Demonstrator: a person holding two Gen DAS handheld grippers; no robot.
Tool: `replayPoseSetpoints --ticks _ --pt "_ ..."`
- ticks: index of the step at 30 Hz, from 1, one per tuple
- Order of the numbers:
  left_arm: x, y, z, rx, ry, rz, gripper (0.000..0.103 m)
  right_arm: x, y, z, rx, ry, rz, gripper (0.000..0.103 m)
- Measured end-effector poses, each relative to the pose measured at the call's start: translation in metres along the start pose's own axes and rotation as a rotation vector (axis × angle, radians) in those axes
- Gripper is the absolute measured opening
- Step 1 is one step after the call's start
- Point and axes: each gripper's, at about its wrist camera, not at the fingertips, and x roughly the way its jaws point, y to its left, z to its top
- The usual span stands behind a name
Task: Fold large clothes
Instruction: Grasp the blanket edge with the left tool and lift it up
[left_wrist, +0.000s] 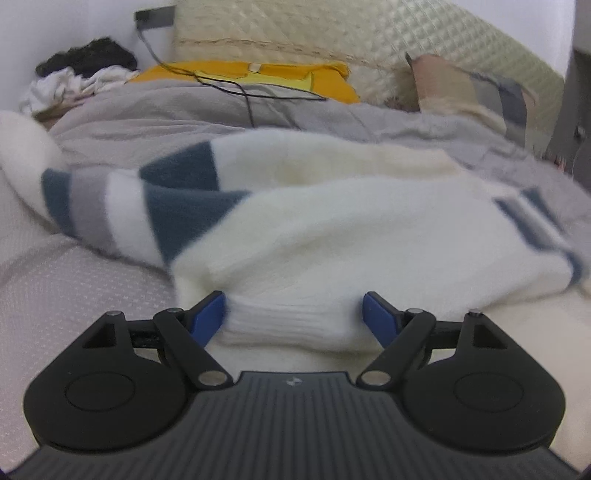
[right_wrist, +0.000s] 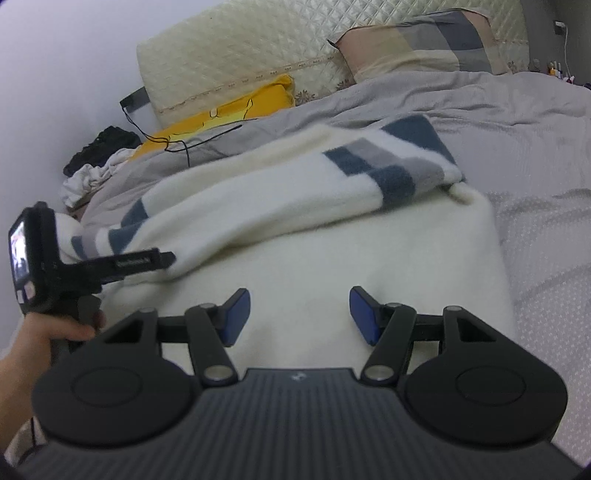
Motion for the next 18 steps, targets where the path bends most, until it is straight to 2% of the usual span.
replayPoseSetpoints --ticks 2,6,8,11,16,18 --pt "-0.012 0.018 0.012 -0.057 -0.023 -0.005 0.084 -0.004 0.000 -0.001 0.013 -0.004 0.008 0.062" --pt "-0.030 0.073 0.030 -0.228 -0.060 0.047 0.084 -0.002 -0.001 -0.001 0.019 0.002 0.006 0.062" --pt "-0.036 0.110 0.036 -0.345 -0.065 0.077 0.084 0.001 -0.002 0.000 0.034 0.007 0.015 0.062" --pt "-0.043 0.158 0.033 -0.516 -0.091 0.076 0.085 0.006 -0.004 0.000 0.053 0.014 0.026 0.062" --pt "-0.030 0.228 0.010 -0.844 -0.117 0.005 0.085 0.015 -0.006 -0.001 0.052 0.027 0.032 0.062" --pt "-0.024 0.245 0.009 -0.916 -0.156 -0.030 0.085 0.018 -0.006 -0.002 0.043 0.030 0.031 0.062"
